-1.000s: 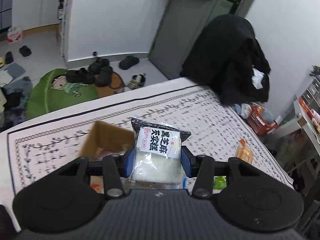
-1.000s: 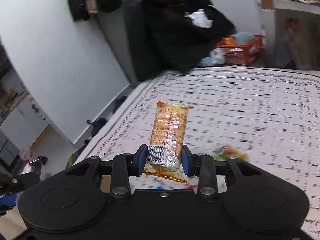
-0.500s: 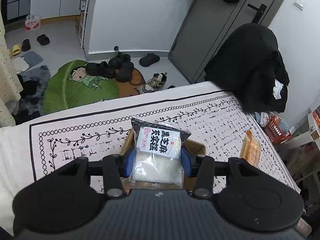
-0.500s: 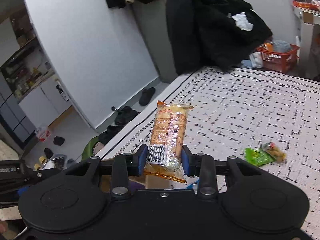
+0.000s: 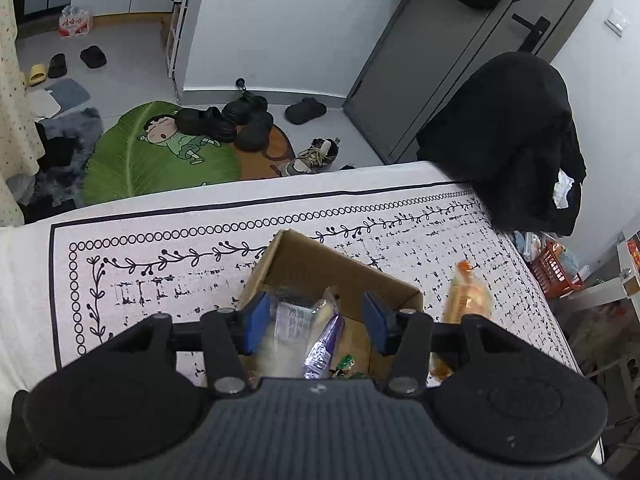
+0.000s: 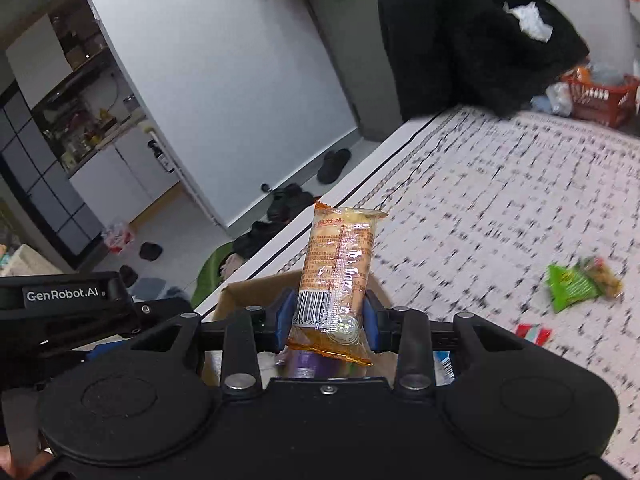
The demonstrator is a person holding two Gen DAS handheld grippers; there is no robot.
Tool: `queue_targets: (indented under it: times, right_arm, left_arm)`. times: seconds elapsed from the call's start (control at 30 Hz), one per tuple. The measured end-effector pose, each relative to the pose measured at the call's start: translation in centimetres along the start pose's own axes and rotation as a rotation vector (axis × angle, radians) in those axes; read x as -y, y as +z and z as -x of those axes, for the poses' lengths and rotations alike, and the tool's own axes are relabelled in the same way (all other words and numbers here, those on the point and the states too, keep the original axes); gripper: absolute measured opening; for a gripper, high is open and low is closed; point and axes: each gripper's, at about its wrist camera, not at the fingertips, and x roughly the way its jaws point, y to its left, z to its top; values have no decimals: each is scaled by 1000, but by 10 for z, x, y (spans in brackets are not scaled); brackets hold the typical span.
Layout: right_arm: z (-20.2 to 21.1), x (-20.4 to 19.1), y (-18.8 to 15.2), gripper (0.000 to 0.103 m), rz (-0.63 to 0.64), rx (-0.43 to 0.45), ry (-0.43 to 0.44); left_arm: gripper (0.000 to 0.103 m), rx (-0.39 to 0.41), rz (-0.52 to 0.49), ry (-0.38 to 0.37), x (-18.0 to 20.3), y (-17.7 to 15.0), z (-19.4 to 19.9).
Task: Organize snacks
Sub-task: 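Carry the white packet and orange wafer roll over the box with both grippers, then open both grippers to drop the packets into the box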
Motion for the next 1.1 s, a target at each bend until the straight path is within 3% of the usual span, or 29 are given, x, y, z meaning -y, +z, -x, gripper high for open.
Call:
queue_targets:
  times: [0.23,0.33,0.47,0.57,0.7,1.03,1.1]
  right_arm:
    - [-7,-4,-2,36,9,-26,16]
    - [-9,-7,-4,39,15,-41,20]
    - [-5,-6,-5,61,2,-30,-2]
    - [1,-1,-3,65,2,-10,-15]
    - [7,7,-1,70,-9,-1,-28]
    - [27,32,7,87,-32,57,-75]
    - [31,41,9,94,-49,71,-91]
  left_arm:
    - [61,-10,6,20,-5,2,2]
    - [69,-4,-3,28,-6,3,4]
    - [76,14,-5,46,-5,5,9]
    - [84,41,-7,66,-5,7,15]
    - [85,44,-31,91,2,7,18]
    - [85,77,-89,70,28,-1,25]
    - [85,85,-96,75,35,-3,25]
